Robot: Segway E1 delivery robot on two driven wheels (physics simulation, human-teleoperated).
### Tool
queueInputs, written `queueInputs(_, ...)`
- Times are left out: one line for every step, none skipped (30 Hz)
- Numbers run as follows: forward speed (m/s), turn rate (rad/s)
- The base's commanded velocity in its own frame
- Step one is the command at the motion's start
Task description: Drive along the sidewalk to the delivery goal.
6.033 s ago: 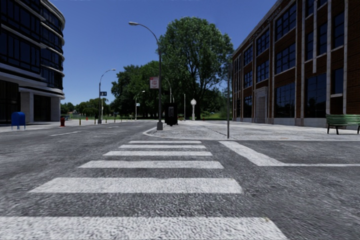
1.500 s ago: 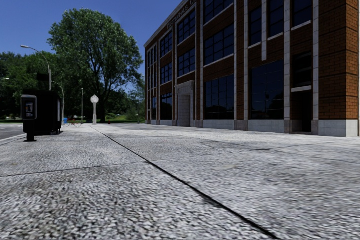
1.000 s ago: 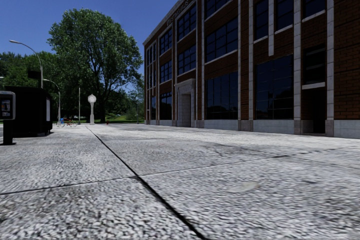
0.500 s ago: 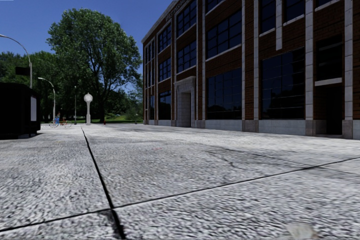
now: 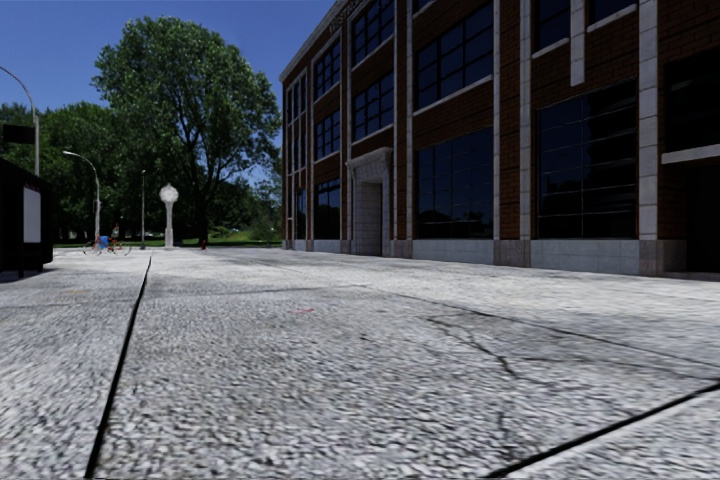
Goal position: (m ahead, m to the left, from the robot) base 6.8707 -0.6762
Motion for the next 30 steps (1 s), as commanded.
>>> queueInputs(2.0, 0.0)
queueInputs(2.0, 0.0)
queueInputs(2.0, 0.0)
queueInputs(2.0, 0.0)
queueInputs(2.0, 0.0)
queueInputs(2.0, 0.0)
queueInputs(2.0, 0.0)
queueInputs(2.0, 0.0)
queueInputs(2.0, 0.0)
queueInputs(2.0, 0.0)
queueInputs(2.0, 0.0)
queueInputs(2.0, 0.0)
queueInputs(2.0, 0.0)
queueInputs(2.0, 0.0)
queueInputs(2.0, 0.0)
queueInputs(2.0, 0.0)
queueInputs(2.0, 0.0)
queueInputs(2.0, 0.0)
queueInputs(2.0, 0.0)
queueInputs(2.0, 0.0)
queueInputs(2.0, 0.0)
queueInputs(2.0, 0.0)
queueInputs(2.0, 0.0)
queueInputs(2.0, 0.0)
queueInputs(2.0, 0.0)
queueInputs(2.0, 0.0)
queueInputs(2.0, 0.0)
queueInputs(2.0, 0.0)
queueInputs(2.0, 0.0)
queueInputs(2.0, 0.0)
